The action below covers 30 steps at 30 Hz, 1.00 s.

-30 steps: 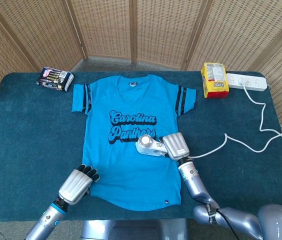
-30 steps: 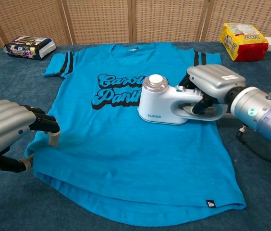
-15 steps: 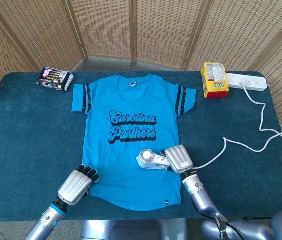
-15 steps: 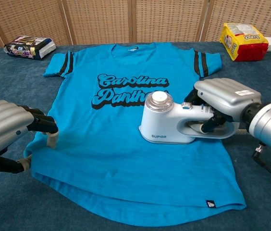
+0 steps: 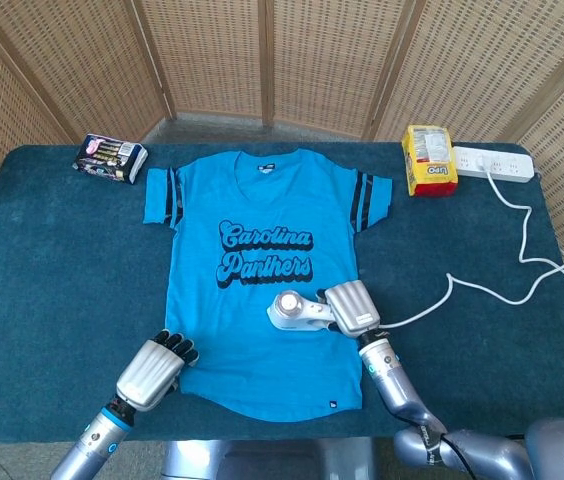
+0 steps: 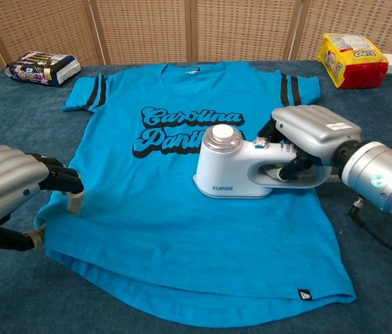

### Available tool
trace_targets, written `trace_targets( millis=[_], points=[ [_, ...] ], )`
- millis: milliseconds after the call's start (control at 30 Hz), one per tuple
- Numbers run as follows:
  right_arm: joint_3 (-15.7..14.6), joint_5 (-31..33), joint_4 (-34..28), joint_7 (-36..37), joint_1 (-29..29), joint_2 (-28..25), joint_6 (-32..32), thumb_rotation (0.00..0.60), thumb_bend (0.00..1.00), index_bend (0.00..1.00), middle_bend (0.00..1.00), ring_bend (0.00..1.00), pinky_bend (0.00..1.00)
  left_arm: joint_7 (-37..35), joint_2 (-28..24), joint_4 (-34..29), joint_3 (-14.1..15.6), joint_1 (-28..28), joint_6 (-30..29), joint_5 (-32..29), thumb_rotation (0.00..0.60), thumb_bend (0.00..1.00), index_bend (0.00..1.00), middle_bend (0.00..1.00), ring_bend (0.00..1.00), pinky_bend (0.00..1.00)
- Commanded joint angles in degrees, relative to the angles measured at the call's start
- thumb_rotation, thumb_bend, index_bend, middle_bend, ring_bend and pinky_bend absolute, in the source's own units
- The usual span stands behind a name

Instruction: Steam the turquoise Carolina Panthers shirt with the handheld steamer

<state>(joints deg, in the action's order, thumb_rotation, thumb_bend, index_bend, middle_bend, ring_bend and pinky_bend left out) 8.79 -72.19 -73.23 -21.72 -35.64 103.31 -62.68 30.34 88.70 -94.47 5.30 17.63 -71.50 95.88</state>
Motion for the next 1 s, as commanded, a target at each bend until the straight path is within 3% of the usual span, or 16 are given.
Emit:
trace_targets(
  millis=[33,633,1000],
  points=[
    [1.49,-0.33,3.21,1.69,-1.16,1.39,0.54,0.600,0.33,0.69,0.75,0.81,0.73,-0.02,0.17,0.08,-0.08,0.00,0.12,-0.20,0.545,0.45,0.55,0.45,0.39,0.39],
    [5.32,-1.41,16.73,6.75,-5.62,4.91,1.95,0.600,0.33,0.69,0.75,0.80,0.72,0.10,0.89,0.25,-0.56,0.05,0.37,-1.02,0.543,0.45,0.55,0.45,0.39,0.39],
    [5.78,-1.39,19.76,9.57,-6.59,5.94,2.87,0.600,0.32,0.69,0.75,0.80,0.72,0.13,1.17,0.32,-0.59,0.15,0.54,-1.20,0.539,0.45,0.55,0.46,0.39,0.39]
  ],
)
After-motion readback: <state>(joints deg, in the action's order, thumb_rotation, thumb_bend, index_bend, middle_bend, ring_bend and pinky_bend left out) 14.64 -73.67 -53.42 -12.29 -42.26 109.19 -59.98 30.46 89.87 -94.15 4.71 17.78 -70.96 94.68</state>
